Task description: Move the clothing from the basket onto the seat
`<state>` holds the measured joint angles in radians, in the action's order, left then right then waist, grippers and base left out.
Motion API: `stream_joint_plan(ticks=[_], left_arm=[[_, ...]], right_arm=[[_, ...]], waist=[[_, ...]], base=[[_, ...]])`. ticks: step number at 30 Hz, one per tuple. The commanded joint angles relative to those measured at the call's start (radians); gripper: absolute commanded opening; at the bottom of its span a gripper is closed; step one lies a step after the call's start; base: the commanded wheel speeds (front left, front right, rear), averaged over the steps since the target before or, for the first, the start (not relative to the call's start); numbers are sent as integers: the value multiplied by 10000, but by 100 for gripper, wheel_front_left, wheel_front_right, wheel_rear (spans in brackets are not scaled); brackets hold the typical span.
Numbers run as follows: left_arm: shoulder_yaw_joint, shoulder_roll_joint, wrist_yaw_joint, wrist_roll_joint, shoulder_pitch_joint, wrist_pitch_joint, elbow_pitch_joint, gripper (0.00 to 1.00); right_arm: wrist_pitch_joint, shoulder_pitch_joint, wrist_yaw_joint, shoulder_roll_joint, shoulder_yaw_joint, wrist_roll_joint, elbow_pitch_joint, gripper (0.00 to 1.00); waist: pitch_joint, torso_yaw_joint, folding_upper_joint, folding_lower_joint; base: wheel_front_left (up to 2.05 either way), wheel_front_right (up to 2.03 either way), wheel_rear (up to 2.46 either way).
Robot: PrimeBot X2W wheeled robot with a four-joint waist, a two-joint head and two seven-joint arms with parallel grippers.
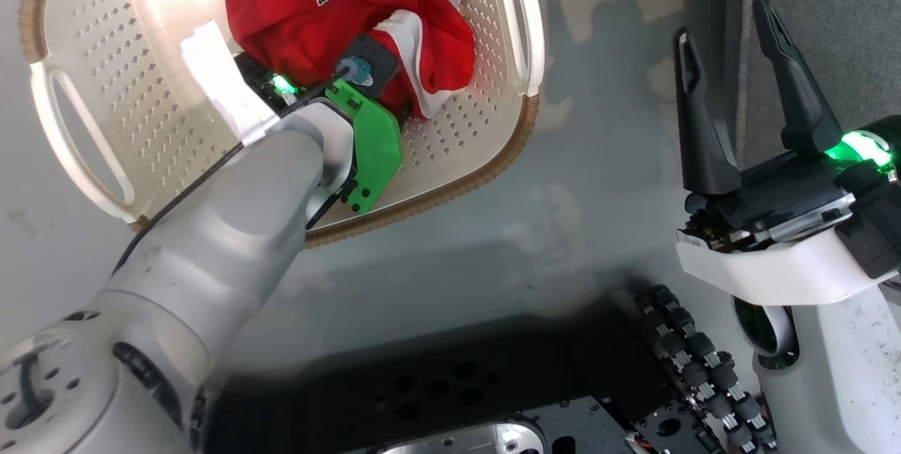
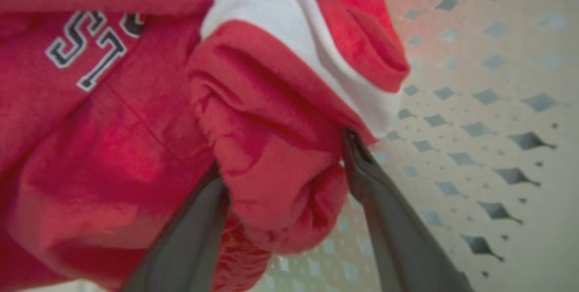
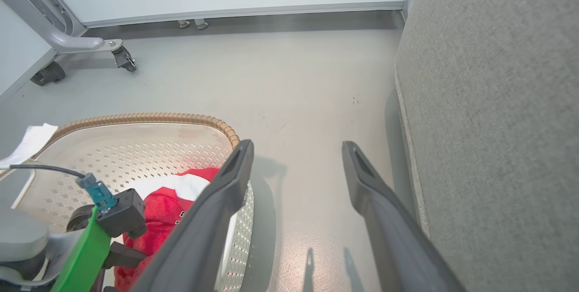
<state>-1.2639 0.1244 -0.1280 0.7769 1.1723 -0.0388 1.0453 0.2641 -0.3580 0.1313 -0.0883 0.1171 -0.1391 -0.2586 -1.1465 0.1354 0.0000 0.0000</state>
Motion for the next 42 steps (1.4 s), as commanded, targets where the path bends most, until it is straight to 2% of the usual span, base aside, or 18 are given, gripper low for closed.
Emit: stream_joint_plan(ticks=[1,8,9,10,18,27,35,38,42], left_arm=[[-61,312,-20,202,-52,-114,-219,100],[-171,605,-23,-374,167,9,6,100],[-165,575,-23,-519,266,237,155,96],[-166,532,-23,-642,298,476,244,0],[-175,336,-24,92,360,599,436,0],[-176,402,-25,18,601,1971,534,0],[-2,274,-18,133,-488,2994,723,0],[452,310,257,40,-1007,3050,176,0],[1322,654,744,-344,-2173,3039,-1121,0]], right_arm=[[6,110,-10,-23,10,57,-60,100],[6,60,-10,12,69,29,-93,100],[6,40,-10,17,73,17,-99,100],[6,16,-10,16,74,4,-106,100],[6,-269,-10,12,48,-103,-22,100],[6,-964,-10,187,92,-185,233,100],[6,-644,-10,283,313,-211,962,100],[6,-300,-10,312,480,-214,1274,100],[6,286,-10,336,485,-300,1649,100]], waist=[[-15,28,0,0],[-22,93,0,0],[-31,89,0,0],[-38,87,0,0],[36,-1,0,0],[499,17,0,0],[2669,-70,0,0],[3777,-87,0,0],[5180,-139,0,0]], base=[[0,0,0],[0,0,0],[0,0,0],[0,0,0],[0,0,0],[0,0,0],[0,0,0],[0,0,0],[0,0,0]])
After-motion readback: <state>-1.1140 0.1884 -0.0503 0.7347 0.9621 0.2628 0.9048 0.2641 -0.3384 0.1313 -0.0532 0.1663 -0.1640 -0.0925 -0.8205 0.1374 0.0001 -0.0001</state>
